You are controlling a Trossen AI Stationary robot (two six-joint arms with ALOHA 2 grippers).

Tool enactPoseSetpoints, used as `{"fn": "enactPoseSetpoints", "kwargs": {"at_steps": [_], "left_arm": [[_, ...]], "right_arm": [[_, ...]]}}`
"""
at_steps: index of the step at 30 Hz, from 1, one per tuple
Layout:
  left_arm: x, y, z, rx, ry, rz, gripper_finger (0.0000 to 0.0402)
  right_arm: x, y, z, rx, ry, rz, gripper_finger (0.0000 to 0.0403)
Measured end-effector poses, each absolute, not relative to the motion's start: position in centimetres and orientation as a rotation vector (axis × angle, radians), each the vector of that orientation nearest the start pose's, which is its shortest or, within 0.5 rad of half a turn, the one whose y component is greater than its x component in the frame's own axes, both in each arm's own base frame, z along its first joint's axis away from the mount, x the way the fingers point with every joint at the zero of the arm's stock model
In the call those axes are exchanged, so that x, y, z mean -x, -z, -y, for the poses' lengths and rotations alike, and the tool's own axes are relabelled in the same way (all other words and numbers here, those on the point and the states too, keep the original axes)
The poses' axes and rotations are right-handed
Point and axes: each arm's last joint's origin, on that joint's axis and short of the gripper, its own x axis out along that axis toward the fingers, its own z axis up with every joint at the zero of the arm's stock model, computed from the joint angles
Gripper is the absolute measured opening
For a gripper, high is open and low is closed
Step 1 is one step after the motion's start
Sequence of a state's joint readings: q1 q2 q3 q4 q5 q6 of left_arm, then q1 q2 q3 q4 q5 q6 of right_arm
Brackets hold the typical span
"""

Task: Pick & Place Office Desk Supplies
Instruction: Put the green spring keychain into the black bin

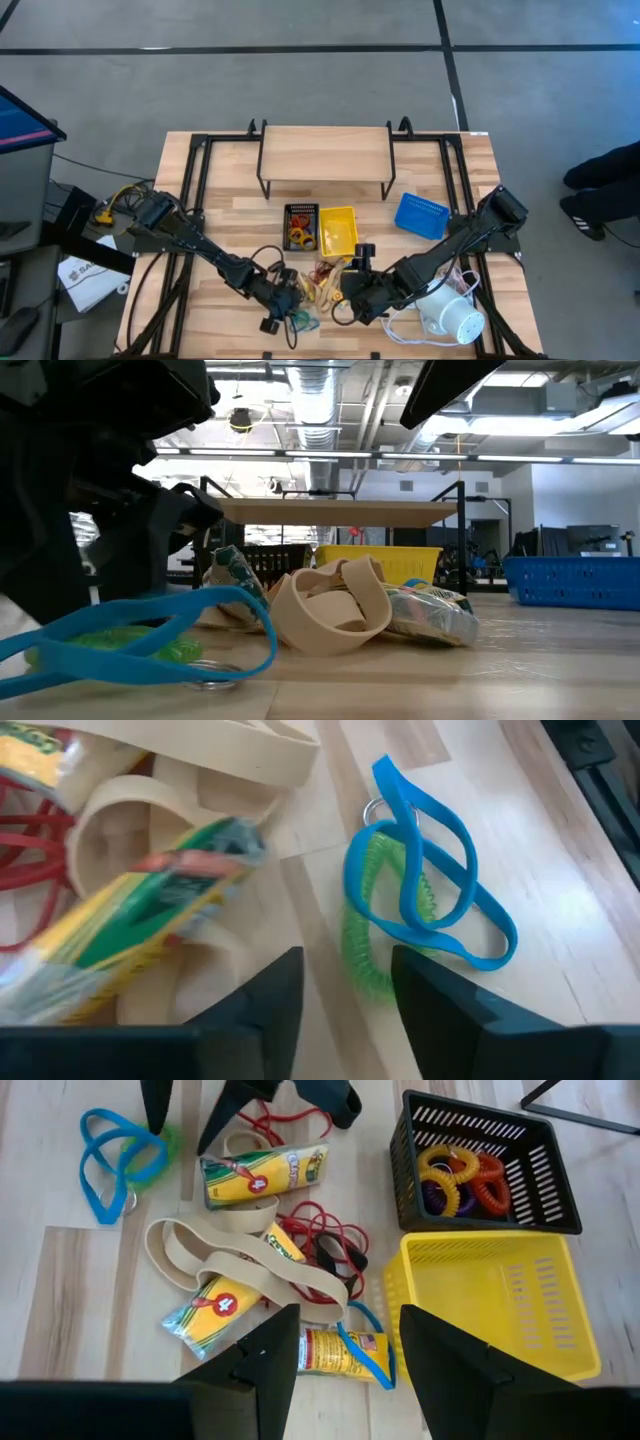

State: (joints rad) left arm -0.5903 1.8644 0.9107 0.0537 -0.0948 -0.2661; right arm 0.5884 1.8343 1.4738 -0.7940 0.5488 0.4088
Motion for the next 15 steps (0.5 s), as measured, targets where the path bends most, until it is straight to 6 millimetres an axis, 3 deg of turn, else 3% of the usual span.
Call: {"fn": "enactPoseSetpoints", "kwargs": {"at_steps": [7,11,15], "left_arm": [[-29.1,-11.4,18.9,-0.067,0.333,-0.910,0.0016],[-29.0,-12.2,18.6,-0.096,0.313,-0.897,0.0008],[-28.6,-14.9,18.1,-0.156,0.266,-0.811,0.0005]], "right_arm": [[-32.1,-24.3,-19.6,0.253,0.165,-0.955,0.0170],[-32.1,-24.3,-19.5,0.255,0.168,-0.953,0.0170],[-32.0,-24.4,-19.4,0.279,0.201,-0.943,0.0170]]}}
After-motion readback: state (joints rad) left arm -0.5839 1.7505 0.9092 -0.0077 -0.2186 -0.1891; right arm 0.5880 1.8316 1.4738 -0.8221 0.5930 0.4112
